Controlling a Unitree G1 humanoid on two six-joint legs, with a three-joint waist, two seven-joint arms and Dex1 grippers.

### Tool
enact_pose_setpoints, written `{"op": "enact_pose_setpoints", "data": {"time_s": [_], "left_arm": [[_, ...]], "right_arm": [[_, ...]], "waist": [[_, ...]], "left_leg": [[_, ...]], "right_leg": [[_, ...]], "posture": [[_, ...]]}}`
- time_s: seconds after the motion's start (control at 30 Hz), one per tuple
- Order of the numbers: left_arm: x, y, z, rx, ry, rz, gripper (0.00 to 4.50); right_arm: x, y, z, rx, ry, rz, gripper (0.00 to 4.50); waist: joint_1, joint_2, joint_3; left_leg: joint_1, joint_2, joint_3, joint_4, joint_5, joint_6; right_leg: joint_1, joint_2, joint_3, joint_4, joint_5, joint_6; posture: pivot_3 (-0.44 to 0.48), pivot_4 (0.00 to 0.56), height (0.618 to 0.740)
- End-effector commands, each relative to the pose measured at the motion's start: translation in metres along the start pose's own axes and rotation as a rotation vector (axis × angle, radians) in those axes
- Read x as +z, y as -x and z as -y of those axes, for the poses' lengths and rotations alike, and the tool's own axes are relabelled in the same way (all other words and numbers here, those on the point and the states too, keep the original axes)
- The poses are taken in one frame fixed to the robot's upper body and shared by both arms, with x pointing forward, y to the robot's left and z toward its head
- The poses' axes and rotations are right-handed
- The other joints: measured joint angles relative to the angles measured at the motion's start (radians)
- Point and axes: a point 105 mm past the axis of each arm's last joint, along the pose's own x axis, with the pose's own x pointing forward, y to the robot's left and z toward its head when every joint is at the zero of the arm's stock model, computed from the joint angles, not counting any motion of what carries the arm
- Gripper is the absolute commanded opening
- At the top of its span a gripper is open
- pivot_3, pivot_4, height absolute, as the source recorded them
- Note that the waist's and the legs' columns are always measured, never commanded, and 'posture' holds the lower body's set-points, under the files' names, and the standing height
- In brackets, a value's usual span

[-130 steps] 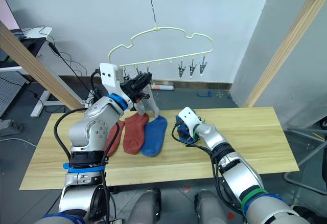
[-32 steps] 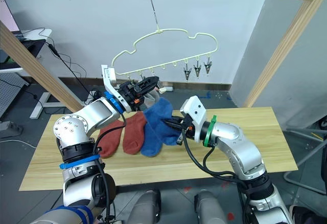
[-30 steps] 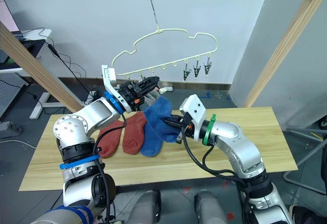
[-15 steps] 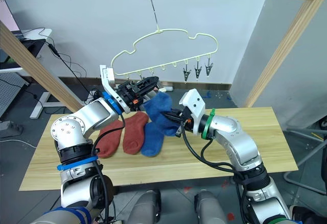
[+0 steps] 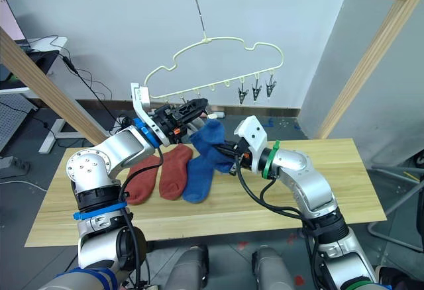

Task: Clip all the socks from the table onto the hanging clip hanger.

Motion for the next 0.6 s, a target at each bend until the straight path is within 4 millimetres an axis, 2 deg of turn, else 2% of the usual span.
{"op": "enact_pose_setpoints", "data": {"time_s": [0.03, 0.33, 0.6], "left_arm": [[0.002, 0.0, 0.013, -0.045, -0.033, -0.005, 0.22], [0.001, -0.001, 0.012, -0.045, -0.038, -0.011, 0.22], [0.001, -0.002, 0.013, -0.049, -0.036, -0.011, 0.22]], "right_arm": [[0.015, 0.001, 0.003, -0.007, 0.061, 0.041, 0.04], [0.015, 0.005, 0.013, -0.029, 0.075, 0.035, 0.04], [0.015, 0.003, 0.014, -0.016, 0.09, 0.031, 0.04]], "waist": [[0.0, 0.0, 0.0], [0.0, 0.0, 0.0], [0.0, 0.0, 0.0]], "left_leg": [[0.0, 0.0, 0.0, 0.0, 0.0, 0.0], [0.0, 0.0, 0.0, 0.0, 0.0, 0.0], [0.0, 0.0, 0.0, 0.0, 0.0, 0.0]], "right_leg": [[0.0, 0.0, 0.0, 0.0, 0.0, 0.0], [0.0, 0.0, 0.0, 0.0, 0.0, 0.0], [0.0, 0.0, 0.0, 0.0, 0.0, 0.0]], "posture": [[-0.019, 0.218, 0.74], [-0.023, 0.218, 0.74], [-0.025, 0.219, 0.74]]}}
